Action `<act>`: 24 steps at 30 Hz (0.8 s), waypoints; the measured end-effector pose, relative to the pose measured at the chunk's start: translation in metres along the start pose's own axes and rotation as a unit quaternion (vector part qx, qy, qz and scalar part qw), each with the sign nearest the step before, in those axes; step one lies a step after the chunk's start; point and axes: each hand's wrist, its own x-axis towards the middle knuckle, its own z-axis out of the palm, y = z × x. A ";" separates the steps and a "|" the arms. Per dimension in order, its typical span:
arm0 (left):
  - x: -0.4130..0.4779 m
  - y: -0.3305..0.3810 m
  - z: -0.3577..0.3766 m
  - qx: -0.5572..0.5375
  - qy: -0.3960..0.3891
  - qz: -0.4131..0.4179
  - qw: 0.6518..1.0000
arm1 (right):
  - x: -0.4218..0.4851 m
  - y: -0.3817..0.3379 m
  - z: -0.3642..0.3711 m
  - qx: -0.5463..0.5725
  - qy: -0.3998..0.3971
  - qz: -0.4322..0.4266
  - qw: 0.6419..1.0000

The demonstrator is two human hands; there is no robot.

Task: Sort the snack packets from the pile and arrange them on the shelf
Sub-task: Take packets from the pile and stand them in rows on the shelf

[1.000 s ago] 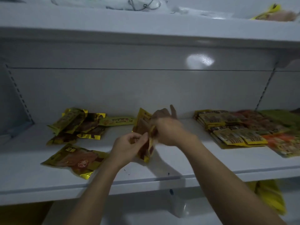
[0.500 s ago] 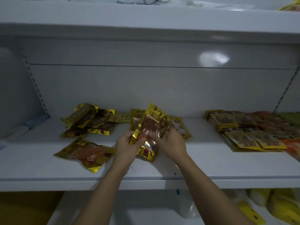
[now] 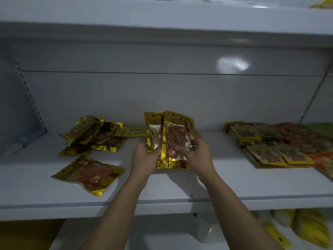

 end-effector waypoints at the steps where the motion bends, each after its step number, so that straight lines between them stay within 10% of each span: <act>1: 0.001 0.000 0.006 -0.005 -0.006 0.004 1.000 | 0.000 0.000 -0.009 -0.002 0.002 0.003 1.000; 24: -0.082 0.031 0.241 -0.026 -0.268 0.074 0.960 | -0.106 -0.019 -0.277 -0.068 0.264 0.023 0.962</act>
